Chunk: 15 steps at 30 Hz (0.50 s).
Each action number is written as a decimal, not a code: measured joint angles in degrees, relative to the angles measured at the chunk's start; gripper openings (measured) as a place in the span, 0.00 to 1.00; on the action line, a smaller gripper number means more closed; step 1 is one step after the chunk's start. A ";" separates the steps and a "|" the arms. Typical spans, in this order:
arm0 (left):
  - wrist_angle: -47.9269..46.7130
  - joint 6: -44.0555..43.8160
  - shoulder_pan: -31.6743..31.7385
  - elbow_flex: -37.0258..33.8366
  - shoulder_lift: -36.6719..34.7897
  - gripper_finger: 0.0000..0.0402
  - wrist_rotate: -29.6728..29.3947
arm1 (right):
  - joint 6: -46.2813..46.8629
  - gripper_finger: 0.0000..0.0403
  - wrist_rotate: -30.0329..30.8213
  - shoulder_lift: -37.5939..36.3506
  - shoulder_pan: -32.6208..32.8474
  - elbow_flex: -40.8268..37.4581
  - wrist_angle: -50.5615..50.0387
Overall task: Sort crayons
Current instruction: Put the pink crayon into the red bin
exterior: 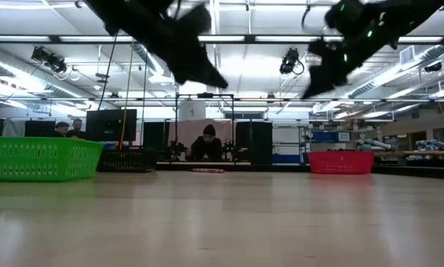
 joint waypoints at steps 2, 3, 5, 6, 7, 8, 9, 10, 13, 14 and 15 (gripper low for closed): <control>0.30 -1.22 5.05 0.03 1.71 0.03 1.30 | 6.81 0.27 -5.81 -2.55 4.11 -0.87 4.96; 0.44 -1.75 7.84 0.03 2.78 0.04 2.71 | 9.34 0.27 -7.98 -3.30 6.54 -1.57 7.95; 0.26 -2.56 13.37 0.14 5.11 0.07 6.56 | 12.52 0.27 -10.69 -4.48 11.41 -3.50 14.22; -0.50 -3.01 16.29 0.72 6.49 0.09 8.78 | 13.20 0.27 -11.31 -4.80 14.05 -4.63 17.70; -1.58 -3.25 18.76 1.65 7.93 0.12 11.08 | 13.48 0.27 -11.60 -4.88 16.59 -5.67 21.26; -3.01 -3.10 20.88 2.87 9.40 0.15 12.82 | 13.53 0.27 -11.61 -4.93 19.03 -6.75 23.98; -4.58 -2.17 22.77 4.38 11.06 0.18 14.06 | 13.49 0.27 -11.61 -4.83 21.64 -7.94 26.69; -6.33 -0.67 24.28 6.16 12.72 0.21 14.97 | 13.34 0.27 -11.61 -4.66 23.72 -8.97 28.85; -11.61 6.09 26.92 12.31 17.97 0.31 15.50 | 12.98 0.27 -10.47 -3.97 29.31 -11.22 32.61; -13.32 8.89 27.52 14.59 19.78 0.34 15.41 | 12.33 0.26 -9.35 -3.82 30.68 -12.03 33.55; -15.18 11.48 27.98 16.98 21.78 0.37 14.99 | 11.51 0.26 -8.00 -3.32 31.90 -12.37 34.68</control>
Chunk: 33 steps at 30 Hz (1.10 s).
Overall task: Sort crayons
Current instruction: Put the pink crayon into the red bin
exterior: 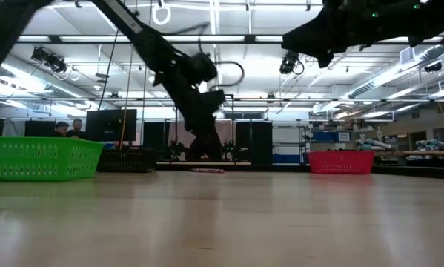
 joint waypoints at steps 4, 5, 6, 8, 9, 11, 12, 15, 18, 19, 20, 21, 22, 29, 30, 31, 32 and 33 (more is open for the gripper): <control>-9.40 10.80 2.59 9.40 8.12 0.46 -0.73 | -0.43 0.26 4.40 0.06 2.65 -0.44 0.43; -11.50 13.66 3.12 10.87 9.52 0.47 -0.89 | -0.49 0.26 4.79 0.05 2.93 -0.44 0.69; -12.68 16.14 3.54 12.20 10.67 0.49 -0.95 | -0.50 0.26 4.84 0.05 3.18 -0.44 1.27; -12.18 19.80 4.24 14.13 11.99 0.50 -1.10 | -0.50 0.26 4.77 0.05 3.30 -0.41 2.58; -12.40 21.05 4.46 14.83 12.22 0.50 -0.94 | -0.50 0.26 4.32 0.05 3.31 -0.41 2.81; -12.09 21.95 4.87 15.78 12.36 0.50 -0.80 | -0.71 0.26 4.09 0.05 3.25 -0.41 2.66; -11.86 22.25 5.13 16.01 12.36 0.50 -0.73 | -1.26 0.26 4.06 0.05 3.25 -0.41 2.73; -11.84 22.47 6.58 16.29 12.36 0.50 0.86 | -2.60 0.26 3.97 0.05 3.25 -0.41 2.81; -12.13 22.15 8.26 16.31 13.28 0.48 4.22 | -4.22 0.26 3.96 0.05 3.18 -0.39 2.83; -12.70 22.07 8.76 16.22 13.51 0.48 4.56 | -4.43 0.26 3.96 0.05 3.16 -0.39 2.81; -13.04 22.09 9.07 16.16 13.78 0.47 4.63 | -4.47 0.26 3.96 0.05 3.16 -0.39 2.83; -12.21 22.30 9.18 16.21 14.01 0.46 4.73 | -4.52 0.26 3.96 0.05 3.16 -0.39 2.83; -11.76 22.33 9.28 16.27 14.12 0.46 4.96 | -4.58 0.26 3.94 0.05 3.16 -0.39 2.83; -12.31 22.43 9.79 16.23 16.51 0.44 6.65 | -4.58 0.26 4.20 0.05 3.16 -0.35 3.07; -12.27 22.46 9.78 16.26 16.75 0.44 6.76 | -4.56 0.26 4.20 0.05 3.16 -0.35 3.05; -12.26 22.39 9.74 16.27 16.84 0.44 6.91 | -4.56 0.26 4.26 0.05 3.14 -0.35 3.09; -12.36 22.35 9.72 16.29 16.86 0.44 6.89 | -4.56 0.26 4.34 0.05 3.16 -0.35 3.06; -12.50 22.32 9.70 16.29 16.89 0.44 6.91 | -4.56 0.26 4.35 0.05 3.16 -0.35 3.01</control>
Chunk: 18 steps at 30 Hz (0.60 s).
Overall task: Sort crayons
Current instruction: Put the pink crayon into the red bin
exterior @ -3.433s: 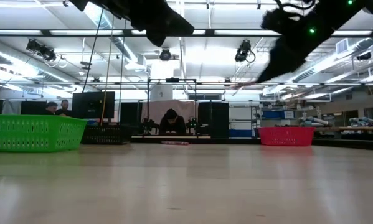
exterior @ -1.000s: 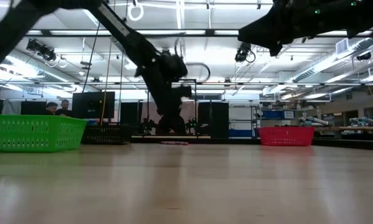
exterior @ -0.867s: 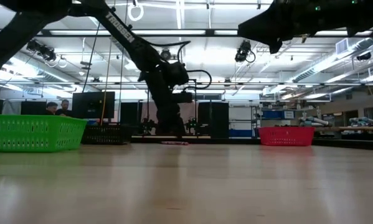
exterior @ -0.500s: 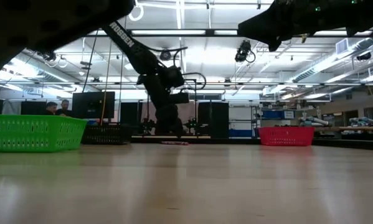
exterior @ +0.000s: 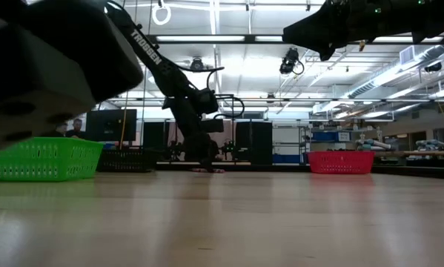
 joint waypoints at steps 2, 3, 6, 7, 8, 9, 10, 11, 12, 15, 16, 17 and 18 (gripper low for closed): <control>-0.10 -0.74 -0.04 0.02 0.00 0.43 -0.06 | 0.08 0.26 0.04 0.00 -0.02 0.00 0.01; -0.22 -1.41 -0.07 0.02 0.00 0.43 -0.12 | 0.15 0.26 0.04 0.00 0.00 0.00 0.00; -1.18 -3.12 -0.07 0.09 0.00 0.38 -0.20 | 0.17 0.26 0.04 0.00 -0.02 0.00 0.18; -1.70 -3.27 -0.07 0.15 0.00 0.35 -0.30 | 0.17 0.26 0.04 0.00 0.00 0.00 0.17; -2.13 -3.49 -0.09 0.17 -0.02 0.31 -0.58 | 0.17 0.26 0.04 0.00 -0.02 0.00 0.23; -2.43 -4.21 -0.21 0.20 -0.04 0.28 -1.08 | 0.17 0.26 0.04 0.00 -0.02 0.00 0.26; -2.55 -5.05 -0.34 0.20 -0.07 0.24 -1.58 | 0.17 0.26 0.04 0.00 0.00 0.00 0.26; -2.67 -6.02 -0.39 0.18 -0.09 0.20 -2.00 | 0.21 0.26 0.02 0.00 0.00 0.00 0.27; -2.76 -6.55 -0.42 0.17 -0.09 0.17 -2.16 | 0.41 0.26 0.02 0.00 0.00 0.00 0.31; -2.96 -7.91 -0.37 0.17 -0.09 0.08 -2.14 | 1.09 0.26 0.02 0.00 0.21 0.00 0.85; -3.10 -8.61 -0.42 0.13 -0.09 0.06 -2.17 | 1.69 0.26 0.02 0.00 0.41 0.00 1.21; -3.16 -9.30 -0.42 0.13 -0.09 0.05 -2.19 | 2.02 0.26 0.00 0.00 0.69 0.00 1.59; -3.21 -10.44 -0.44 0.13 -0.09 0.05 -2.20 | 2.12 0.26 0.01 0.00 1.06 0.00 2.12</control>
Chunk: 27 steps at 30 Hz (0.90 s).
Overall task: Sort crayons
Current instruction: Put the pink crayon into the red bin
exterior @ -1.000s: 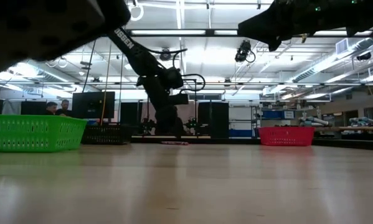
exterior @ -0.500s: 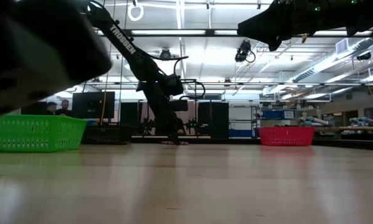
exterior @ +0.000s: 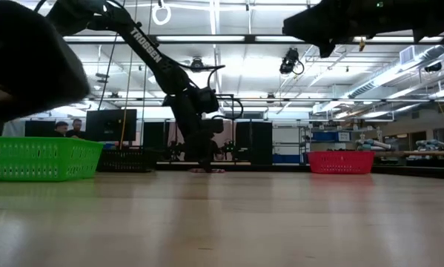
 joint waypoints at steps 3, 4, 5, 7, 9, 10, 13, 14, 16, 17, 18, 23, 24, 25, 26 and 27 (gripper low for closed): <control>-0.82 -2.75 -0.30 -0.08 -0.55 0.06 -0.33 | -0.31 0.26 -0.01 0.00 1.70 0.00 1.92; -1.69 -3.27 -0.58 -0.15 -0.94 0.07 -0.55 | -0.69 0.26 -0.01 0.00 2.30 0.00 2.49; -2.82 -3.99 -0.95 -0.24 -1.45 0.08 -0.81 | -1.44 0.26 -0.03 0.00 2.90 0.00 2.97; -5.95 -4.74 -1.98 -0.63 -2.92 0.08 -0.83 | -3.55 0.26 -0.03 -0.02 4.08 0.00 3.56; -6.59 -5.08 -3.49 -0.60 -5.13 0.08 -0.73 | -6.02 0.26 -0.03 -0.02 4.98 0.00 3.44; -7.50 -5.40 -4.36 -0.54 -6.74 0.07 -0.65 | -7.00 0.26 -0.03 -0.02 5.41 0.00 3.36; -8.70 -6.70 -7.49 -0.39 -11.23 0.07 -0.59 | -8.74 0.26 -0.64 -0.02 6.20 0.02 2.97; -9.02 -7.32 -8.80 -0.42 -12.74 0.07 -0.61 | -9.03 0.27 -2.16 -0.02 6.48 0.00 2.64; -7.82 -8.78 -11.71 -0.44 -16.01 0.07 -0.33 | -9.14 0.27 -7.76 -0.01 7.00 0.00 2.33; -6.67 -9.38 -13.32 -0.41 -17.60 0.07 0.11 | -9.21 0.27 -11.03 0.00 7.32 0.00 2.64; -4.91 -10.37 -14.97 -0.34 -19.10 0.07 0.83 | -9.22 0.27 -13.70 0.00 7.59 0.00 3.46; 5.72 -13.43 -23.72 -0.33 -23.35 0.07 3.91 | -9.22 0.28 -14.78 -0.02 9.13 0.02 5.33; 8.34 -14.18 -25.34 -0.33 -23.85 0.07 3.93 | -9.22 0.29 -13.14 0.00 9.49 0.02 5.21; 10.07 -14.93 -26.92 -0.33 -24.27 0.07 3.89 | -9.21 0.29 -10.78 -0.02 9.87 0.02 5.06; 11.89 -15.15 -28.52 -0.31 -24.45 0.07 3.24 | -9.14 0.29 -8.02 0.00 10.29 0.02 5.06; 13.75 -15.22 -30.07 -0.25 -24.47 0.07 1.88 | -9.13 0.29 -5.42 0.00 10.77 0.02 5.10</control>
